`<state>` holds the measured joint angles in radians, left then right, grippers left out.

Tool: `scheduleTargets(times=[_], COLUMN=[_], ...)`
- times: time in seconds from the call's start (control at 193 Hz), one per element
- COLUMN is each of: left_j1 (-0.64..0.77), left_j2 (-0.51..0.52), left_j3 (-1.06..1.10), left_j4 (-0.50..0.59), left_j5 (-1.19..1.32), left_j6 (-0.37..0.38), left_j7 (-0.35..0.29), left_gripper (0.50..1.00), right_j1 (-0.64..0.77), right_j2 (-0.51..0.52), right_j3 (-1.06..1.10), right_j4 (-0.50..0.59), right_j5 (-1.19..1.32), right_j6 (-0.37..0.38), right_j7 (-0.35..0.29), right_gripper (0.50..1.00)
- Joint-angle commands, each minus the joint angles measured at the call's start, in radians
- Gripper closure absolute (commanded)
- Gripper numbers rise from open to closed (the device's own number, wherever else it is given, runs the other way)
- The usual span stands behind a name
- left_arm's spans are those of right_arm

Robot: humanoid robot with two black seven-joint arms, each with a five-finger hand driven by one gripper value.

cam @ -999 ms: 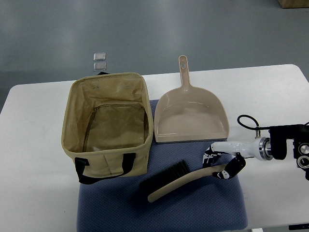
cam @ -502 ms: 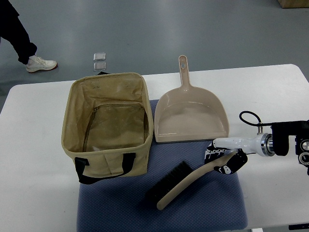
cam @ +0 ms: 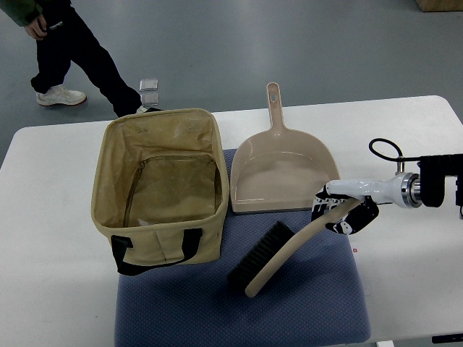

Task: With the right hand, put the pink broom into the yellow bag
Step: 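Lift the brush with the right hand over the dustpan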

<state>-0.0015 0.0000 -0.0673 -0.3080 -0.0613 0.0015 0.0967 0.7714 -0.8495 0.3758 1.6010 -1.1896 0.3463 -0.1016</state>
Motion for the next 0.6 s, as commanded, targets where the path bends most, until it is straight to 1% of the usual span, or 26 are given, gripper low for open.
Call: scheduleTargets(times=[0.0,0.228,0.523,0.595], left_j1=[0.0,0.0,0.0,0.0], left_j2=[0.0,0.0,0.0,0.0], left_j3=[0.001,0.001,0.001,0.001], left_j4=[0.0,0.0,-0.002,-0.002], left_j5=[0.0,0.0,0.0,0.0], left_j6=[0.0,0.0,0.0,0.0], left_j7=[0.0,0.0,0.0,0.0], left_gripper=[0.5,0.5,0.5,0.5], right_j1=[0.019,0.058,0.126,0.137], right_j2=[-0.011,-0.057,-0.141,-0.152], right_j3=[0.028,0.078,0.222,0.258], right_j4=[0.002,0.003,0.002,-0.001], right_j5=[0.03,0.105,0.223,0.242], right_j6=[0.016,0.026,0.14,0.157], right_j7=[0.0,0.0,0.0,0.0], right_gripper=[1.0,1.0,1.0,1.0])
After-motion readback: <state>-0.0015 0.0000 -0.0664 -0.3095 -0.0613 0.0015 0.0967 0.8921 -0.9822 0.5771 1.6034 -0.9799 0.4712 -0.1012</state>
